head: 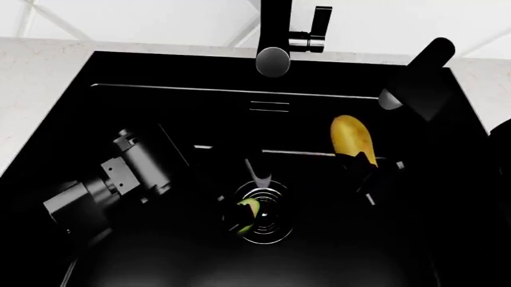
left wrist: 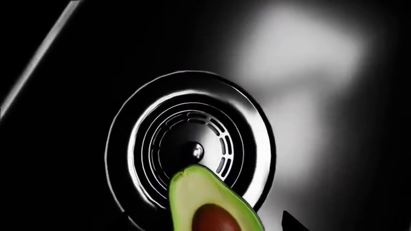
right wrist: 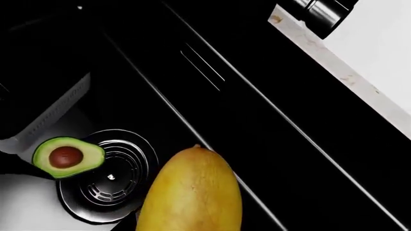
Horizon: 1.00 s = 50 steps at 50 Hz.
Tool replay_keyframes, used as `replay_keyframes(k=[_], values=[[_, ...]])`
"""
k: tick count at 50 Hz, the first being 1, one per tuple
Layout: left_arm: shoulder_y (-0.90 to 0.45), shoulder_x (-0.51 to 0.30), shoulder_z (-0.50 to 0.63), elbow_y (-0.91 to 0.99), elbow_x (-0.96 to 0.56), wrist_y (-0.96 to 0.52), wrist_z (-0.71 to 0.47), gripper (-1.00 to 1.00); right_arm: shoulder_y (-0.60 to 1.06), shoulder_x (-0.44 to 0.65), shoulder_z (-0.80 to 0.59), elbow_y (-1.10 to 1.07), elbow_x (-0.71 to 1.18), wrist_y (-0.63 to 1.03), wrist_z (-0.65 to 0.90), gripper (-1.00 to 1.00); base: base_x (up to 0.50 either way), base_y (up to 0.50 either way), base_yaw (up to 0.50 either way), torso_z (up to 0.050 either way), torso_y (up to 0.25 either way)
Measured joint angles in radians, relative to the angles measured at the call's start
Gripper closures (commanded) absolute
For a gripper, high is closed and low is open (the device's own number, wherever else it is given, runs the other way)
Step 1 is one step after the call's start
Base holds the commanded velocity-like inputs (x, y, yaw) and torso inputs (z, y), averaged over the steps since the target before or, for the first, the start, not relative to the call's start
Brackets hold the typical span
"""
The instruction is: Pick up the fruits and vegetables and place them in the sink. Turn on the sink faucet to wash them. Then turn the sink off and put them in the tray.
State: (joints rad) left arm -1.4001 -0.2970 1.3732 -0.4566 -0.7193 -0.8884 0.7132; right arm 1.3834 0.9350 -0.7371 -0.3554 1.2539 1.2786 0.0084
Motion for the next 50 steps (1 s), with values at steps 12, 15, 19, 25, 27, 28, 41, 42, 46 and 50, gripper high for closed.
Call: replay_keyframes(k=[12, 15, 19, 25, 27, 28, 41, 42, 46, 50], values=[[0.016, 0.058, 0.034, -0.089, 0.022, 0.022, 0.047, -1.0, -0.005, 0.001, -0.005, 0.006, -0.004, -0.01, -0.001, 1.0, 0.0, 0.0, 0.0, 0.0, 0.0], [0.02, 0.068, 0.044, -0.102, 0.026, 0.024, 0.058, -1.0, -0.006, 0.002, -0.006, 0.007, -0.005, -0.012, -0.001, 1.0, 0.0, 0.0, 0.0, 0.0, 0.0], [0.024, 0.081, 0.055, -0.12, 0.032, 0.029, 0.07, -1.0, -0.009, 0.003, -0.007, 0.008, -0.005, -0.015, 0.0, 1.0, 0.0, 0.0, 0.0, 0.0, 0.0], [0.031, 0.105, 0.069, -0.164, 0.047, 0.042, 0.079, -1.0, -0.011, 0.003, -0.007, 0.007, -0.002, -0.017, 0.003, 1.0, 0.0, 0.0, 0.0, 0.0, 0.0], [0.033, 0.115, 0.075, -0.184, 0.054, 0.047, 0.082, -1.0, -0.012, 0.003, -0.008, 0.007, -0.001, -0.018, 0.004, 1.0, 0.0, 0.0, 0.0, 0.0, 0.0], [0.035, 0.121, 0.077, -0.196, 0.057, 0.048, 0.083, -1.0, -0.012, 0.003, -0.008, 0.006, -0.001, -0.018, 0.004, 1.0, 0.0, 0.0, 0.0, 0.0, 0.0], [0.032, 0.186, 0.114, -0.321, 0.094, 0.065, 0.127, -1.0, -0.015, 0.004, -0.011, 0.008, -0.001, -0.024, 0.005, 1.0, 0.0, 0.0, 0.0, 0.0, 0.0], [0.032, 0.189, 0.116, -0.327, 0.097, 0.067, 0.131, -1.0, -0.015, 0.004, -0.011, 0.009, -0.001, -0.025, 0.005, 1.0, 0.0, 0.0, 0.0, 0.0, 0.0], [0.027, 0.206, 0.129, -0.356, 0.109, 0.076, 0.151, -1.0, -0.015, 0.005, -0.012, 0.01, -0.002, -0.027, 0.004, 1.0, 0.0, 0.0, 0.0, 0.0, -0.005], [0.021, 0.227, 0.142, -0.394, 0.121, 0.087, 0.177, 1.0, -0.017, 0.005, -0.012, 0.012, -0.004, -0.03, 0.005, 1.0, 0.0, 0.0, 0.0, 0.0, -0.006]])
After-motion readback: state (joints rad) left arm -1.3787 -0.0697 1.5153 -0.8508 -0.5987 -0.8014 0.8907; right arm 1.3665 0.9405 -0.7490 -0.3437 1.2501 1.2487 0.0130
